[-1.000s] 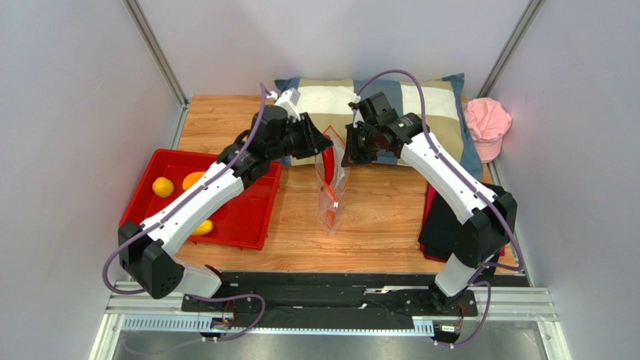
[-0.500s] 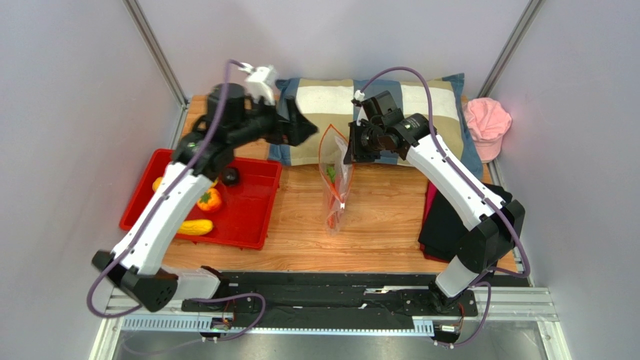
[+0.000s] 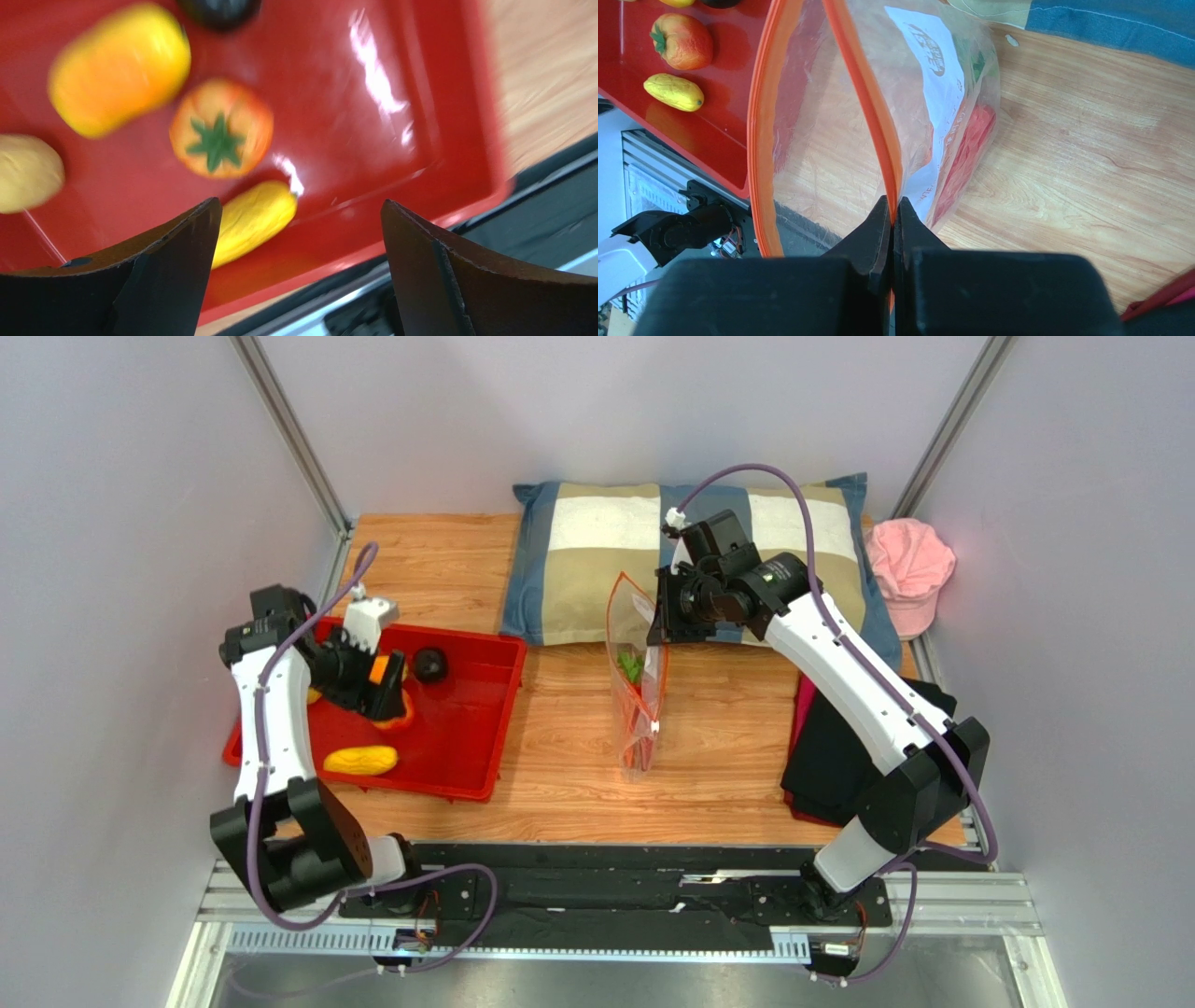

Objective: Place the food in the zip-top bag and seal the zipper
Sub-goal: Pick up the fake fruit from the bin.

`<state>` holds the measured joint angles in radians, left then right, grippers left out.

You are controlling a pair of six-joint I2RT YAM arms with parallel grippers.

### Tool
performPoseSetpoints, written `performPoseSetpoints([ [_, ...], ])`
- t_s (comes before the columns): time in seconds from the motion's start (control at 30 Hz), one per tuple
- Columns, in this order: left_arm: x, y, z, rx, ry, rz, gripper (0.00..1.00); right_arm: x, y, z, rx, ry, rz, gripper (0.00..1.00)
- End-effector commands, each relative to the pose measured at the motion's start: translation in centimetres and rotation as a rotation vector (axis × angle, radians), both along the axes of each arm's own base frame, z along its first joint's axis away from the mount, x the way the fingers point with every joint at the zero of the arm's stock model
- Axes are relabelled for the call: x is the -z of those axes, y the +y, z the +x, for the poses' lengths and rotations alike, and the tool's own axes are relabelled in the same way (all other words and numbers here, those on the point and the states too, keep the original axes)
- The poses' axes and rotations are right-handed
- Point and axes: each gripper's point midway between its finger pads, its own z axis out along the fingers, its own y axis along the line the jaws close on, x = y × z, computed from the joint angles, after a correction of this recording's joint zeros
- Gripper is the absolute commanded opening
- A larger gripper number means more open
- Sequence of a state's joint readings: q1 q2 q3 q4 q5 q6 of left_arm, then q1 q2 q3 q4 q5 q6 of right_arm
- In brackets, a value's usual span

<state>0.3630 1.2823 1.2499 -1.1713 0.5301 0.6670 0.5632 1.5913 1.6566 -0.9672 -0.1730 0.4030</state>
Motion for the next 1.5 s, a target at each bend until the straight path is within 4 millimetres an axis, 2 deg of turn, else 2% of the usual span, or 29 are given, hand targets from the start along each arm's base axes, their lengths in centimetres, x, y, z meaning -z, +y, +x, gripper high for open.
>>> performPoseSetpoints([
  [0.0, 4.2, 4.4, -2.4, 0.180, 0.053, 0.198, 0.91, -1.7, -0.3, 0.1, -0.009, -0.072, 0.017, 0.00],
  [0.03, 5.6, 5.1, -3.0, 0.182, 0.089, 0.212, 0.89, -1.7, -0.4, 0.1, -0.008, -0.073, 0.014, 0.00],
  [0.1, 7.2, 6.7, -3.0, 0.215, 0.120, 0.282, 0.87, -1.5, -0.7, 0.0, -0.009, -0.076, 0.003, 0.00],
  [0.37, 12.9, 8.5, -3.0, 0.296, 0.207, 0.327, 0.83, -1.7, -0.9, 0.0, -0.006, -0.079, -0.007, 0.00],
  [0.6, 15.1, 8.9, -2.8, 0.333, 0.237, 0.324, 0.81, -1.7, -1.1, 0.1, 0.000, -0.082, -0.015, 0.00],
  [0.67, 15.4, 9.0, -2.6, 0.336, 0.242, 0.318, 0.76, -1.5, -1.0, 0.2, 0.001, -0.076, -0.018, 0.00],
  [0.7, 15.2, 8.9, -2.5, 0.334, 0.236, 0.311, 0.67, -1.5, -0.9, 0.3, 0.002, -0.074, -0.018, 0.00],
  [0.73, 14.7, 8.9, -1.8, 0.323, 0.218, 0.308, 0.61, -1.7, -0.9, 0.4, 0.001, -0.080, -0.015, 0.00],
  [0.83, 11.8, 7.8, -0.5, 0.295, 0.149, 0.248, 0.41, -1.7, -0.8, 0.6, 0.003, -0.081, -0.015, 0.00],
  [0.87, 10.6, 6.9, -0.6, 0.291, 0.130, 0.206, 0.36, -1.7, -0.8, 0.7, 0.003, -0.083, -0.016, 0.00],
  [0.9, 8.7, 6.9, 0.3, 0.267, 0.095, 0.204, 0.29, -1.6, -0.7, 0.7, 0.005, -0.080, -0.018, 0.00],
  [0.93, 7.2, 6.4, 0.8, 0.255, 0.054, 0.181, 0.26, -1.6, -0.7, 0.8, 0.006, -0.080, -0.019, 0.00],
  [0.97, 6.0, 5.7, 0.4, 0.246, 0.059, 0.147, 0.22, -1.6, -0.7, 0.8, 0.004, -0.081, -0.020, 0.00],
  [1.0, 3.5, 5.6, 1.4, 0.214, 0.008, 0.144, 0.21, -1.5, -0.7, 0.9, 0.006, -0.078, -0.021, 0.00],
  [1.03, 1.3, 4.5, 2.0, 0.210, -0.058, 0.099, 0.20, -1.4, -0.7, 1.0, 0.009, -0.077, -0.020, 0.00],
  [1.07, -0.1, 3.5, 1.7, 0.201, -0.070, 0.053, 0.17, -1.5, -0.6, 1.0, 0.008, -0.076, -0.018, 0.00],
  [1.1, -2.9, 2.8, 2.5, 0.153, -0.123, 0.023, 0.14, -1.5, -0.4, 1.0, 0.005, -0.076, -0.014, 0.00],
  [1.17, -6.8, -0.1, 3.7, 0.148, -0.223, -0.068, 0.07, -1.3, -0.2, 1.3, 0.008, -0.068, -0.011, 0.00],
  [1.2, -9.3, -1.5, 4.3, 0.070, -0.239, -0.143, 0.07, -1.4, -0.1, 1.3, 0.007, -0.065, -0.004, 0.00],
  [1.23, -12.0, -2.9, 5.3, 0.074, -0.335, -0.190, 0.07, -1.2, 0.2, 1.5, 0.008, -0.058, -0.003, 0.00],
  [1.27, -13.9, -5.3, 5.9, 0.090, -0.374, -0.239, 0.08, -1.2, 0.3, 1.5, 0.009, -0.052, 0.002, 0.00],
  [1.3, -15.6, -7.0, 6.1, -0.012, -0.347, -0.355, 0.09, -1.5, 0.6, 1.5, 0.012, -0.046, 0.019, 0.00],
  [1.33, -18.8, -7.6, 7.4, -0.035, -0.484, -0.351, 0.09, -1.5, 0.8, 1.6, 0.010, -0.039, 0.027, 0.00],
  [1.37, -20.6, -9.1, 7.5, -0.040, -0.527, -0.398, 0.08, -1.3, 1.0, 1.7, 0.009, -0.030, 0.030, 0.00],
  [1.4, -21.4, -12.0, 7.1, -0.065, -0.491, -0.516, 0.07, -1.5, 1.3, 1.7, 0.011, -0.024, 0.046, 0.00],
  [1.43, -25.3, -13.0, 7.4, -0.066, -0.655, -0.553, 0.06, -1.6, 1.5, 1.7, 0.008, -0.022, 0.051, 0.00],
  [1.47, -25.3, -13.9, 7.4, -0.119, -0.642, -0.636, 0.07, -1.6, 1.6, 1.8, 0.008, -0.019, 0.055, 0.00],
])
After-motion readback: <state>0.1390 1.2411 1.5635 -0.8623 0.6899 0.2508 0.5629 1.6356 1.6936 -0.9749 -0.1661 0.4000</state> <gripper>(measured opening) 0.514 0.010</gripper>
